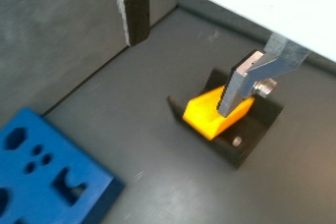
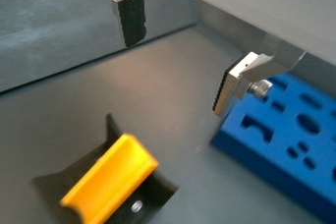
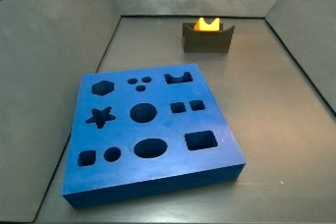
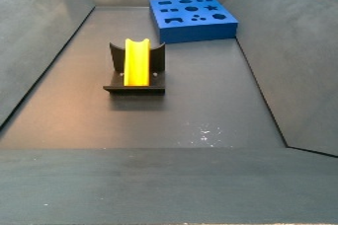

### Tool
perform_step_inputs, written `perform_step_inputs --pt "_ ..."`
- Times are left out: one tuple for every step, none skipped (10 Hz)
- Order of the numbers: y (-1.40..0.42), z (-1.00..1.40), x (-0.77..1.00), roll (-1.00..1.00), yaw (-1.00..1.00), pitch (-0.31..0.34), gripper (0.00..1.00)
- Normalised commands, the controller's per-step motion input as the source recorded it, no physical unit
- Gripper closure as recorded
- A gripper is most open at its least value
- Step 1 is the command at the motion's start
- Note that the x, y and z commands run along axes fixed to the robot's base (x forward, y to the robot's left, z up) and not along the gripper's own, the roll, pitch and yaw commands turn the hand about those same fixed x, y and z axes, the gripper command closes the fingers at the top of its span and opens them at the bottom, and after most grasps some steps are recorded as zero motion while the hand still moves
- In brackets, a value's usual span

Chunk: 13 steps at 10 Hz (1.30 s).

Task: Pick up the arch object. Move up. Place the arch object on the fixture. Regrasp the arch object. Move to above the board. Insert the arch object.
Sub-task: Regrasp the arch object.

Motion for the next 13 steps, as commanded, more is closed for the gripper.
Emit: perform_step_inputs --pt "-0.02 0.01 -0.04 1.00 0.04 0.006 0.00" --pt "-0.02 0.01 -0.04 1.00 0.04 -0.001 0.00" --pt "-0.02 0.00 -0.03 1.00 0.04 -0.010 0.00" --pt "-0.02 0.00 -0.02 1.00 0.04 -0.015 0.00" --pt "-0.02 0.00 -0.02 1.00 0.05 -0.017 0.00" --pt "-0.02 0.00 -0.02 1.00 0.05 -0.017 0.00" --pt "-0.02 0.00 -0.01 1.00 0.05 -0.013 0.00" --pt "-0.02 0.01 0.00 1.00 0.05 -0.008 0.00" --pt "-0.02 0.00 0.01 1.00 0.05 -0.003 0.00" --pt "-0.02 -0.01 0.03 1.00 0.05 0.008 0.00" --pt "-0.03 0.00 0.04 1.00 0.06 0.018 0.00" --pt "-0.03 -0.01 0.05 1.00 0.06 0.031 0.00" --pt "-0.03 -0.01 0.07 1.00 0.07 0.054 0.00"
